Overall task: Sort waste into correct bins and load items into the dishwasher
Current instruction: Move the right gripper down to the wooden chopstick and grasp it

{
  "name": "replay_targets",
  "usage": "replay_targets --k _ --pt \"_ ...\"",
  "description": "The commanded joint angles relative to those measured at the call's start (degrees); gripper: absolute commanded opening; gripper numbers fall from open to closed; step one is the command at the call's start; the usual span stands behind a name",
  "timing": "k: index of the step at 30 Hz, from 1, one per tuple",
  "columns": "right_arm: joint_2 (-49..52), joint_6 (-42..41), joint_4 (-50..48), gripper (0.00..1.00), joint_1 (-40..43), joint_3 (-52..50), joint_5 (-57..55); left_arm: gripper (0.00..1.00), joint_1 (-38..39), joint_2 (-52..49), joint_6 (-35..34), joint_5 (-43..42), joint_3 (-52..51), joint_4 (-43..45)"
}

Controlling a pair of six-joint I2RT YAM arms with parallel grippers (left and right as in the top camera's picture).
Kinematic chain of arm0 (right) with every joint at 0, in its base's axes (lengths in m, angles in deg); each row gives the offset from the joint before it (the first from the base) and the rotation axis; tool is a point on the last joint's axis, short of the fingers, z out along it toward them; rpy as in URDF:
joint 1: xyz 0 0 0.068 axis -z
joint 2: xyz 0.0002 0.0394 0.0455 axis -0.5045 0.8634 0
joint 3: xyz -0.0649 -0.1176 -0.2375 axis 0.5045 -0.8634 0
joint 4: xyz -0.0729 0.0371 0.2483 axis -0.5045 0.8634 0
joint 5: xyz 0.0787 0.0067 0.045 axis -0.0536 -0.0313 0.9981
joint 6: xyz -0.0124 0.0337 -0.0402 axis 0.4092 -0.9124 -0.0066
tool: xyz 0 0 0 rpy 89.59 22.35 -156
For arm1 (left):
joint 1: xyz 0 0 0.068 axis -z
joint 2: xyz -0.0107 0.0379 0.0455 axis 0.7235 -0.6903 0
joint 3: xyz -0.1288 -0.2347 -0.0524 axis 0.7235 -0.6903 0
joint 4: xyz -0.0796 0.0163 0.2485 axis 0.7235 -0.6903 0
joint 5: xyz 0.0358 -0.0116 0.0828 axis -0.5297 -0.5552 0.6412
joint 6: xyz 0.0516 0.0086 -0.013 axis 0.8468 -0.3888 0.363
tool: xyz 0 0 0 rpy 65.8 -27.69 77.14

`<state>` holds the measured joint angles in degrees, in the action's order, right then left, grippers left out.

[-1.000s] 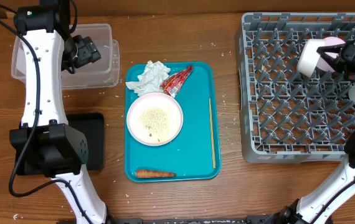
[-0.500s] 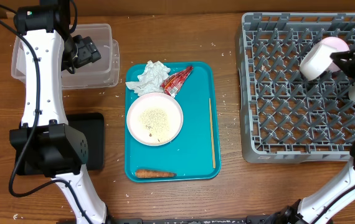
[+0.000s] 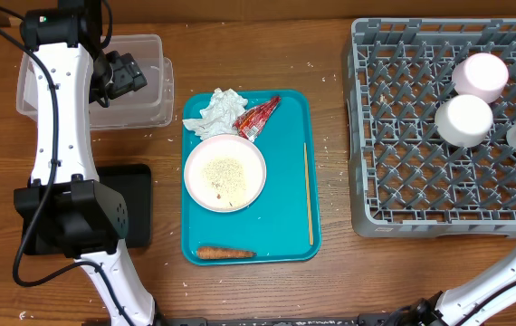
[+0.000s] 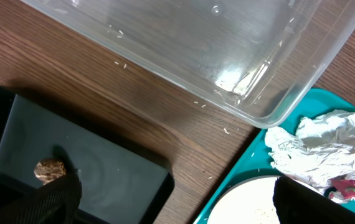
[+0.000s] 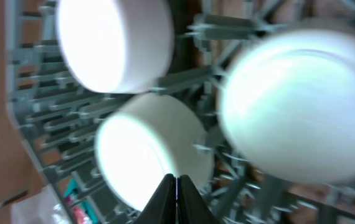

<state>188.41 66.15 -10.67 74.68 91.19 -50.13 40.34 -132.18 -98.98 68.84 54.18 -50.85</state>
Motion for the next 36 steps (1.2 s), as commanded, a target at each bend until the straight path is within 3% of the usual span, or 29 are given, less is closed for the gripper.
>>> replay_targets --k 1,11,12,15,23,24,27,29,36 --pt "-4.6 -1.2 0.2 0.05 -0.3 1.5 -5.5 1.0 0.0 -0.3 -0.8 -0.1 0.6 0.1" --pt "-13.5 -1.2 0.5 0.05 -7.7 1.5 -8.9 1.0 0.0 -0.3 -0.8 -0.1 0.6 0.1" --pt "-13.9 -1.2 0.8 0.08 -9.2 1.5 -9.6 1.0 0.0 -0.3 -0.8 -0.1 0.6 0.1" --pt "-14.5 -1.0 2.6 0.34 -16.3 1.5 -10.2 1.0 0.0 -0.3 -0.8 -0.1 0.6 0.1" --pt "-14.5 -1.0 7.8 0.39 -38.2 1.4 -12.4 1.0 0.0 -0.3 -0.8 -0.1 0.6 0.1" --pt "-14.5 -1.0 7.8 0.42 -41.2 1.4 -14.1 1.0 0.0 -0.3 -0.8 -0.1 0.6 0.1" --pt "-13.9 -4.2 7.5 0.66 -50.6 1.4 -22.7 1.0 0.0 -0.3 -0.8 -0.1 0.6 0.1" --pt "-13.1 -8.5 7.7 0.72 -55.6 1.2 -29.0 1.0 0.0 -0.3 -0.8 -0.1 0.6 0.1" --pt "-11.4 -13.8 7.7 0.77 -67.5 -5.1 -34.9 1.0 0.0 -0.3 -0.8 -0.1 0.6 0.1"
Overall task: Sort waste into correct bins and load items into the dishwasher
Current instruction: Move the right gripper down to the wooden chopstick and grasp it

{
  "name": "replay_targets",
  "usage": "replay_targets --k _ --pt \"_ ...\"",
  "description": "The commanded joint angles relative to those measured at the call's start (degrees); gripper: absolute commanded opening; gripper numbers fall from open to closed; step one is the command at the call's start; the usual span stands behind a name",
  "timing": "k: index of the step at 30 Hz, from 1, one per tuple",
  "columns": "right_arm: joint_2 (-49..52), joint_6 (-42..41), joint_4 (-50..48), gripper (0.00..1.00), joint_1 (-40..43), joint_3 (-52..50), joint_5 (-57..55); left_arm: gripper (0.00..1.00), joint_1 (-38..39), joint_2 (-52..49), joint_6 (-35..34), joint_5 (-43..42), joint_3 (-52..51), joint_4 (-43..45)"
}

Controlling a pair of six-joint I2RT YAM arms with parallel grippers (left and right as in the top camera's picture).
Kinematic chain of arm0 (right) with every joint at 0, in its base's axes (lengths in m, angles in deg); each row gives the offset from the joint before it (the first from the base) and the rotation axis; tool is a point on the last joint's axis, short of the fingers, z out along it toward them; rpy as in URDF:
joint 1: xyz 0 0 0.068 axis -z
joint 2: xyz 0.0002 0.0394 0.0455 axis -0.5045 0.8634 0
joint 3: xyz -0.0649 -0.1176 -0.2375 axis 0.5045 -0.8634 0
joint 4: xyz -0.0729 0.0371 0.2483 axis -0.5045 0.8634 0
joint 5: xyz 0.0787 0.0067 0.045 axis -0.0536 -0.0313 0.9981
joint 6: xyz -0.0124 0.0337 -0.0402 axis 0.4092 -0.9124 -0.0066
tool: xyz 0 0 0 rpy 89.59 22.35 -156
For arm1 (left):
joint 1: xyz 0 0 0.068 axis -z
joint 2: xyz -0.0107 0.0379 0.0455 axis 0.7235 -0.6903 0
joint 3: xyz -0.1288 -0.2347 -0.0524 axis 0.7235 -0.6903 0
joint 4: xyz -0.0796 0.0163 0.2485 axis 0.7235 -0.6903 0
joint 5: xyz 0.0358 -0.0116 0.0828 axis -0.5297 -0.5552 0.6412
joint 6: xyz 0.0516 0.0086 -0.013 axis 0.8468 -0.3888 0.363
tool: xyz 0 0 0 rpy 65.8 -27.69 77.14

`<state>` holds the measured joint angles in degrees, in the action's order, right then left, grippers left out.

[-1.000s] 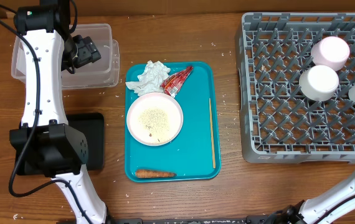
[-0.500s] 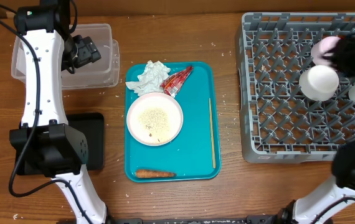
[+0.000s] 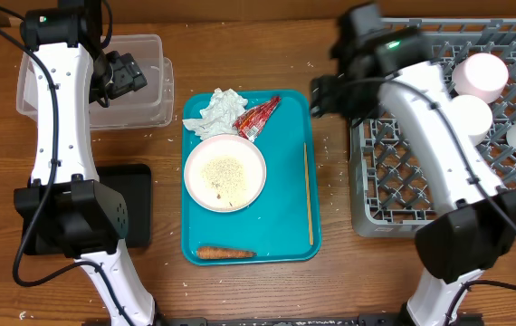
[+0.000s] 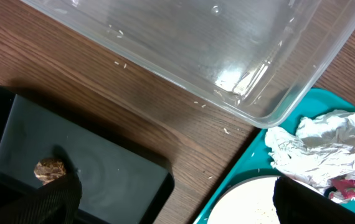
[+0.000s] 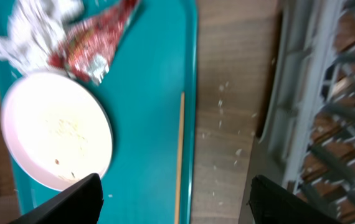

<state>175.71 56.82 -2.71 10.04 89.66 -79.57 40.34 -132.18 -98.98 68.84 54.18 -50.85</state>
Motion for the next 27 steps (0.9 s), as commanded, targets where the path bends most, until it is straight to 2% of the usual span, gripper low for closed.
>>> replay_targets --k 1,3,13,27 --pt "1.6 -5.4 -0.5 0.76 -4.0 -5.0 -5.5 1.0 0.0 -0.3 -0.8 -0.1 0.6 0.1" --pt "2.1 -6.8 -1.6 0.72 -6.0 -8.0 -5.5 1.0 0.0 -0.3 -0.8 -0.1 0.6 0.1" --pt "3.7 -8.4 -11.3 0.63 -12.7 -21.8 -3.2 1.0 0.0 -0.3 -0.8 -0.1 0.6 0.1" --pt "3.8 -8.2 -21.6 0.58 -13.1 -31.4 -3.1 1.0 0.0 -0.3 -0.8 -0.1 0.6 0.1"
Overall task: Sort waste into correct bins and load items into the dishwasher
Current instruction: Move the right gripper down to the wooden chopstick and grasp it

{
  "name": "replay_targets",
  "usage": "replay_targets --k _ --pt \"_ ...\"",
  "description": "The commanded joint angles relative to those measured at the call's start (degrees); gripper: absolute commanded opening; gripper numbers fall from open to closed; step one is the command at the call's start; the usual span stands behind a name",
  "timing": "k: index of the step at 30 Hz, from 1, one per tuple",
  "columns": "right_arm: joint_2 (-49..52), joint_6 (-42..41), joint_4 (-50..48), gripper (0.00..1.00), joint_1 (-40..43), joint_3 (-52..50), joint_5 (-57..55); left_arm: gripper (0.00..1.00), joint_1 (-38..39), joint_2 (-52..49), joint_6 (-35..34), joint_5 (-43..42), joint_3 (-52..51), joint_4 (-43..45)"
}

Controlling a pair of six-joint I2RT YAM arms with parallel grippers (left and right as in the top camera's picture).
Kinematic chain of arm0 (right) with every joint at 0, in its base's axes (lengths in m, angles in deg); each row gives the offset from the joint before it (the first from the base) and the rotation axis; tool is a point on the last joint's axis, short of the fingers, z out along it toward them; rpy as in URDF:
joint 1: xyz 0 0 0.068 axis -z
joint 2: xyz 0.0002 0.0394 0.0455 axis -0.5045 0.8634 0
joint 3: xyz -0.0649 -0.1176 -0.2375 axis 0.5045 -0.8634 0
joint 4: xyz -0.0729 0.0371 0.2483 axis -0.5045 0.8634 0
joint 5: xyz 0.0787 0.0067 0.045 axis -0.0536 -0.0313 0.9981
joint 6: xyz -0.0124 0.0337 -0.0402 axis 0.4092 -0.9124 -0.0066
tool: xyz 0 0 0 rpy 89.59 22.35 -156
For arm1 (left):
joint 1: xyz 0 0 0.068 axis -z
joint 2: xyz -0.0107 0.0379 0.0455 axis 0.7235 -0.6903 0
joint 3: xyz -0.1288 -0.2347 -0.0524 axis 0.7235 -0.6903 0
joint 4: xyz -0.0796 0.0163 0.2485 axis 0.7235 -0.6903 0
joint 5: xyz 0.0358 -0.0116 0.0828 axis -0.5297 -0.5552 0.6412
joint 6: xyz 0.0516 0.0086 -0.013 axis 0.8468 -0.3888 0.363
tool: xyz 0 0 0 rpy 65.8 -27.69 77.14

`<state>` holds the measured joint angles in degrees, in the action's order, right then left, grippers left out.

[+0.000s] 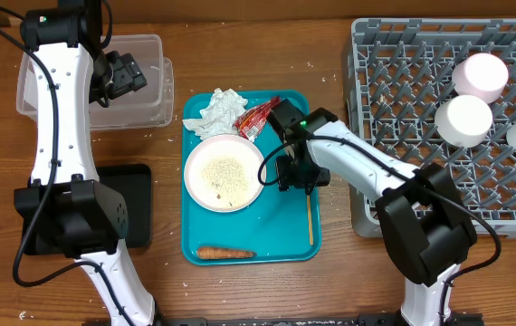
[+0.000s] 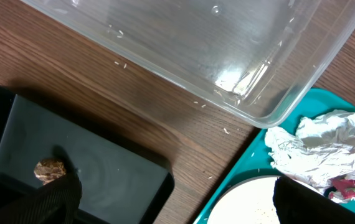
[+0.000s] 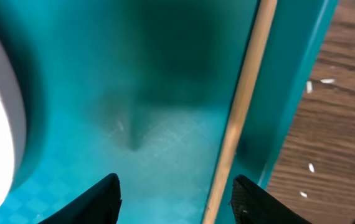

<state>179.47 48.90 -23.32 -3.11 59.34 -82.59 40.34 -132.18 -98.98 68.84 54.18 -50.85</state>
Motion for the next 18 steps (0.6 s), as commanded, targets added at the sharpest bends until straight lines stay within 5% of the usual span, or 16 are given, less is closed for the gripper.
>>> replay_targets --k 1,18 --pt "0.1 -0.3 -1.1 0.58 0.1 -1.2 -0.1 1.0 0.0 -0.3 -0.8 -0.1 0.6 0.1" --pt "3.8 -0.2 -2.9 0.56 0.1 -1.4 -4.2 1.0 0.0 -0.3 -0.8 -0.1 0.6 0.1"
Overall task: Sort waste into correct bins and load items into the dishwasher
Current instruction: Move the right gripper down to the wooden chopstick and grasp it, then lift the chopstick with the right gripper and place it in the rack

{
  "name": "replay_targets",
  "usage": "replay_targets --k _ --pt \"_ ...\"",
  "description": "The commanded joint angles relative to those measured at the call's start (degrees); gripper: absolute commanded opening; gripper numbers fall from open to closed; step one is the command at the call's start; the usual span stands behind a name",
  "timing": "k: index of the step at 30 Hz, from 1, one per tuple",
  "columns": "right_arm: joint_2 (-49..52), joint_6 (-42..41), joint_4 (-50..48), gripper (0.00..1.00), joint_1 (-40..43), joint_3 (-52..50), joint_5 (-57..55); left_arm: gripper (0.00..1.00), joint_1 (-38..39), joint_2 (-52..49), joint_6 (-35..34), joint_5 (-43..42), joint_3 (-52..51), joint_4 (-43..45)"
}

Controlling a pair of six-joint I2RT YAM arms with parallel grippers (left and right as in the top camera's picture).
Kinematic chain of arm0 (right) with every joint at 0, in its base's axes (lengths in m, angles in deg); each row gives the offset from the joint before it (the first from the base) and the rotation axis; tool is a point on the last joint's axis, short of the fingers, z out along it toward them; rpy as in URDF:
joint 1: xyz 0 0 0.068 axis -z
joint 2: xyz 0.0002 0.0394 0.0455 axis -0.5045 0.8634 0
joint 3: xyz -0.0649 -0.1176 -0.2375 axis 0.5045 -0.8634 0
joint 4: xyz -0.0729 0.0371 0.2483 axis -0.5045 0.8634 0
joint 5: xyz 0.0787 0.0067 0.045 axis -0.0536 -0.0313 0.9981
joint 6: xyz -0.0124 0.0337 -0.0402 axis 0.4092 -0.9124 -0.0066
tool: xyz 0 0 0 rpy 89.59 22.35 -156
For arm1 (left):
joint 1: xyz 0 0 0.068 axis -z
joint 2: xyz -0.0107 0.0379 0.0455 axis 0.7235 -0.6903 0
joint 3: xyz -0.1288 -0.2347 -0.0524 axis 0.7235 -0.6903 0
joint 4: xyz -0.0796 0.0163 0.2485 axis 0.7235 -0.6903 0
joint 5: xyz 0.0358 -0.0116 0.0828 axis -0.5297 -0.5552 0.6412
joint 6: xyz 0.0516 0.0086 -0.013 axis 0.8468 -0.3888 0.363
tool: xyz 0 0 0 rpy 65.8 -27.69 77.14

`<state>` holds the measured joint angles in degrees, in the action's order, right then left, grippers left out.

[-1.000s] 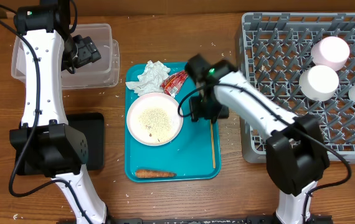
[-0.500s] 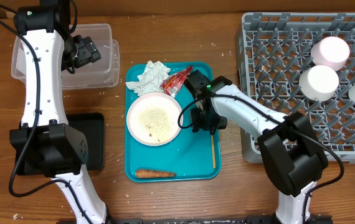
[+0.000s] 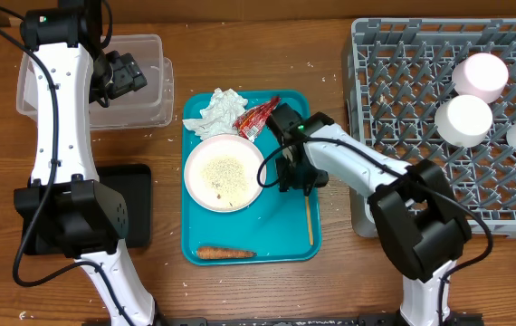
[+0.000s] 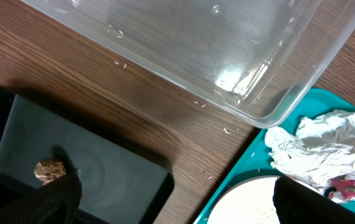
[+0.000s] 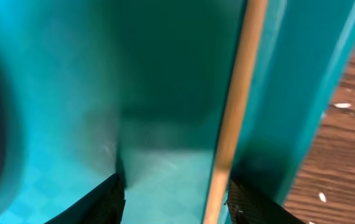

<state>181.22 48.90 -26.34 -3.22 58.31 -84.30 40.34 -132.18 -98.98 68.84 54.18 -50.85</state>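
A teal tray point(image 3: 290, 231) holds a white plate point(image 3: 224, 174) with crumbs, a crumpled napkin point(image 3: 220, 110), a red wrapper point(image 3: 258, 118), a carrot point(image 3: 224, 254) and a wooden chopstick point(image 3: 309, 195). My right gripper point(image 3: 294, 172) is open, low over the tray between the plate and the chopstick. In the right wrist view the chopstick point(image 5: 235, 93) runs just inside the right finger point(image 5: 249, 202); the gripper point(image 5: 174, 202) holds nothing. My left gripper point(image 3: 122, 72) is open above the clear bin point(image 3: 140, 54), empty.
A grey dish rack point(image 3: 403, 127) at the right holds three white cups point(image 3: 464, 119). A black bin point(image 4: 90, 168) with a brown scrap point(image 4: 48, 169) lies at the left front. Rice grains are scattered on the wood.
My right gripper has come lower onto the tray, and the chopstick now lies closer to its right finger. The left arm has not moved.
My right gripper was shut among the white cups over the rack. Then it was open above the tray's right side. Then it was low over the tray beside the chopstick, and now it straddles the chopstick. The left arm stayed over the clear bin.
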Motion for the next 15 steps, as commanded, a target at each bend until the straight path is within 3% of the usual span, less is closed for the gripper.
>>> replay_targets --k 1,5,8,13,15 --pt "2.3 -0.2 0.0 0.56 0.2 -0.4 -2.5 1.0 0.0 -0.3 -0.8 -0.1 0.6 0.1" --pt "2.6 -0.2 -0.4 0.53 0.2 -0.4 -2.5 1.0 0.0 -0.3 -0.8 -0.1 0.6 0.1" --pt "2.6 -0.3 -0.4 0.38 0.2 -0.4 -2.5 1.0 0.0 -0.3 -0.8 -0.1 0.6 0.1" --pt "2.6 -0.3 -1.1 0.04 0.2 -0.4 -2.5 1.0 0.0 -0.3 -0.8 -0.1 0.5 0.1" --pt "2.6 -0.3 -1.1 0.04 0.2 -0.3 -2.5 1.0 0.0 -0.3 -0.8 -0.1 0.6 0.1"
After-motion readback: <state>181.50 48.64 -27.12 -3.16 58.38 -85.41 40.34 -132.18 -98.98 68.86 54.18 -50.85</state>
